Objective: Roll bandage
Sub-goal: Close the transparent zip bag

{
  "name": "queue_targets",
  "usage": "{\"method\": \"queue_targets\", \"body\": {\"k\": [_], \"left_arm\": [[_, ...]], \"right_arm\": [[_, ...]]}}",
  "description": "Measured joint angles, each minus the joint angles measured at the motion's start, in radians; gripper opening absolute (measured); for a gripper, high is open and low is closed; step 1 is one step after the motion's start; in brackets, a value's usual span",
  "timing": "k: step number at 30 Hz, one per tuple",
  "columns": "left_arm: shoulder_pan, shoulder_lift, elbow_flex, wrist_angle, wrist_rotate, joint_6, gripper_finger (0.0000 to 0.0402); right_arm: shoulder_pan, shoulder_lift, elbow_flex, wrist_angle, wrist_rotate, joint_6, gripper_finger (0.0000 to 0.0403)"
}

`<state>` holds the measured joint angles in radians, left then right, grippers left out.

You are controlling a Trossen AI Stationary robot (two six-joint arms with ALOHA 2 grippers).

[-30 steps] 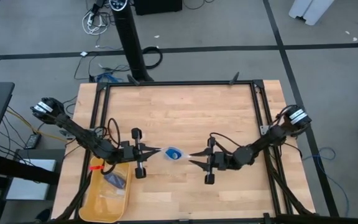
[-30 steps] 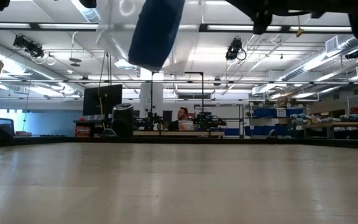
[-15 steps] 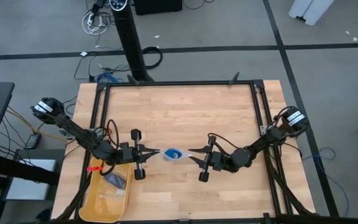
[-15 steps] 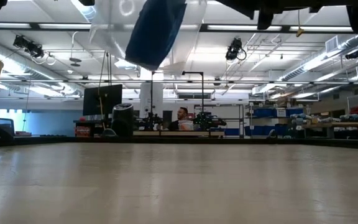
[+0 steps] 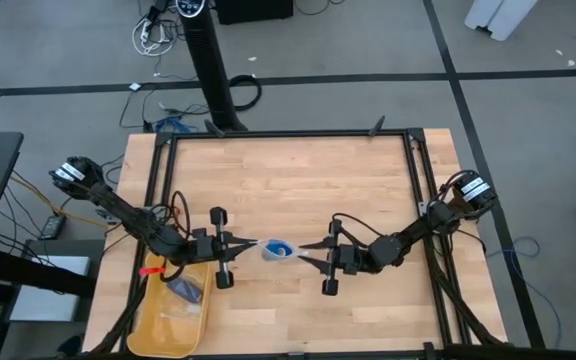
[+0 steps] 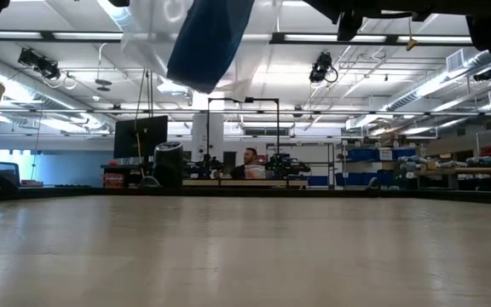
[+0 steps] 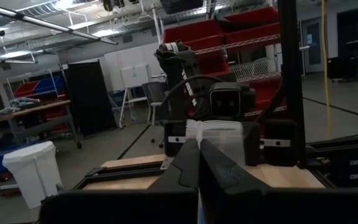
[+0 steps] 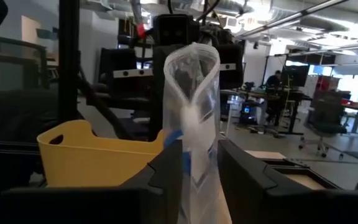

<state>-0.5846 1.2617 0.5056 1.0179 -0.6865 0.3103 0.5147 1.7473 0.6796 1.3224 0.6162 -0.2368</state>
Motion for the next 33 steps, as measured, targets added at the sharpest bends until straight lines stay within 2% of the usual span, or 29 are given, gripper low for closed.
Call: {"method": "queue_targets", "body": {"k": [3, 9, 18, 25, 33], "left_arm": [[0.000, 0.000, 0.000, -0.003, 0.000, 0.000, 0.0000], [0.000, 0.000, 0.000, -0.014, -0.002, 0.000, 0.0000], [0.000, 0.000, 0.000, -0.216, -0.187, -0.057, 0.0010], [0.000, 0.000, 0.001, -0.385, -0.215, -0.149, 0.0046], [0.000, -0.002, 0.011, -0.415, -0.222, -0.162, 0.0097]], "right_arm": [[0.000, 0.000, 0.000, 0.000, -0.003, 0.000, 0.0083], [0.008, 0.001, 0.000, 0.011, 0.009, -0.028, 0.0007], [0.045, -0.013, 0.001, 0.017, 0.055, -0.082, 0.0002], [0.053, -0.077, 0.001, -0.097, 0.095, -0.080, 0.0001], [0.053, -0.183, 0.001, -0.291, 0.098, -0.047, 0.0001]]}}
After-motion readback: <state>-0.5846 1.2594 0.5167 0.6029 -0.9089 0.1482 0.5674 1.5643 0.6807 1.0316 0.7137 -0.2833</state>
